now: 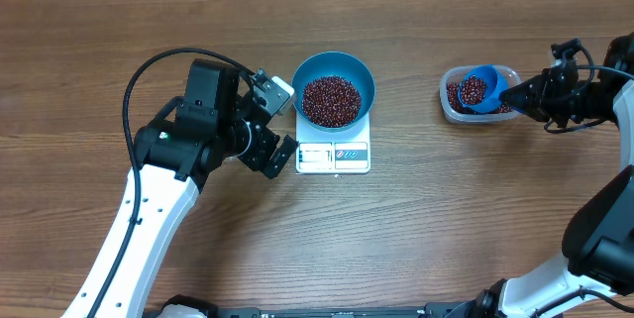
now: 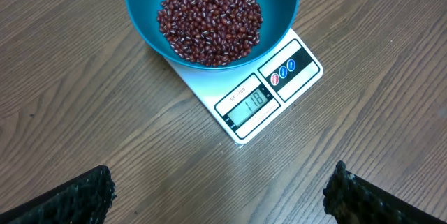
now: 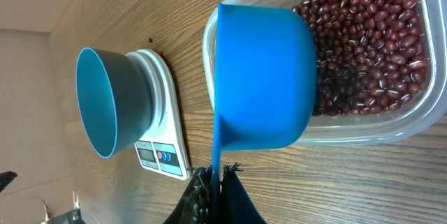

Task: Scoop item into bowl and weigh 150g on scale
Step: 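Dip the scoop into the beans and scoop a small amount, then carry the scoop left to the teal bowl on the scale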

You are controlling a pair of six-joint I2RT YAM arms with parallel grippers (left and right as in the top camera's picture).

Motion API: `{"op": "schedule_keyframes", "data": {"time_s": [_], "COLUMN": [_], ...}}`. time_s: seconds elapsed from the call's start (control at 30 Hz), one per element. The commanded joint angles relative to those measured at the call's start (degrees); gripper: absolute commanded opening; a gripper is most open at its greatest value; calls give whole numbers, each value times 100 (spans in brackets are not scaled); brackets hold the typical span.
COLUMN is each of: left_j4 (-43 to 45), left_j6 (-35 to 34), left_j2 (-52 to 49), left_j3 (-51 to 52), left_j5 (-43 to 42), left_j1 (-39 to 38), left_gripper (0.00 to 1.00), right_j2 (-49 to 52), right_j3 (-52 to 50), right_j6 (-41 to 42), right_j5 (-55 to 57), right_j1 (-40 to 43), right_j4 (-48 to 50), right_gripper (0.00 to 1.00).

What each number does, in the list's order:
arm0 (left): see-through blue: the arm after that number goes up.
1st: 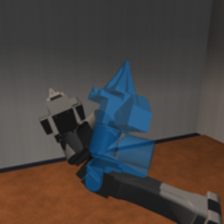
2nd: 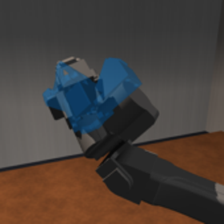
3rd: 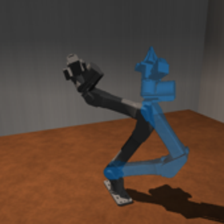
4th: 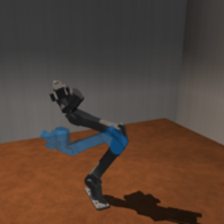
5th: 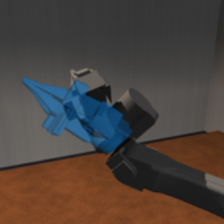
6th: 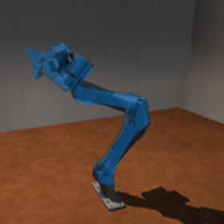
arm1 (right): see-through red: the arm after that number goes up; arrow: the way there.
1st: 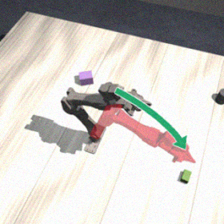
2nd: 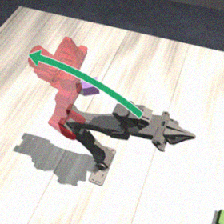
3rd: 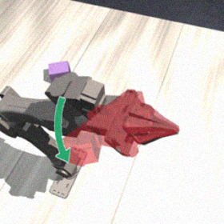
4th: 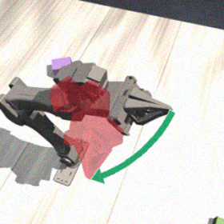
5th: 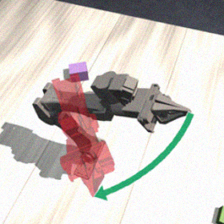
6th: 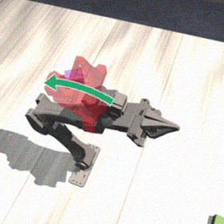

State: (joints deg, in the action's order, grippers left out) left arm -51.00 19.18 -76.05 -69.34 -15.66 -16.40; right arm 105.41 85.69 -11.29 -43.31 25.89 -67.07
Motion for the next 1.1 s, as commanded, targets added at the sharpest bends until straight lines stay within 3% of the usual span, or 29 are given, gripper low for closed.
{"op": "schedule_keyframes", "data": {"time_s": [0.0,0.77,1.07], "left_j4": [9,9,9], "left_j6": [-101,-101,-101], "left_j2": [-44,-44,-44], "left_j3": [22,22,22], "left_j5": [-83,-83,-83], "left_j1": [-13,-13,-13], "left_gripper": [100,100,100], "right_j2": [17,15,15], "right_j3": [-20,-20,-17], "right_j6": [-94,-391,-514], "right_j5": [-291,-675,-1392], "right_j1": [24,125,125], "right_j4": [7,-162,-175], "right_gripper": [4,4,4]}}
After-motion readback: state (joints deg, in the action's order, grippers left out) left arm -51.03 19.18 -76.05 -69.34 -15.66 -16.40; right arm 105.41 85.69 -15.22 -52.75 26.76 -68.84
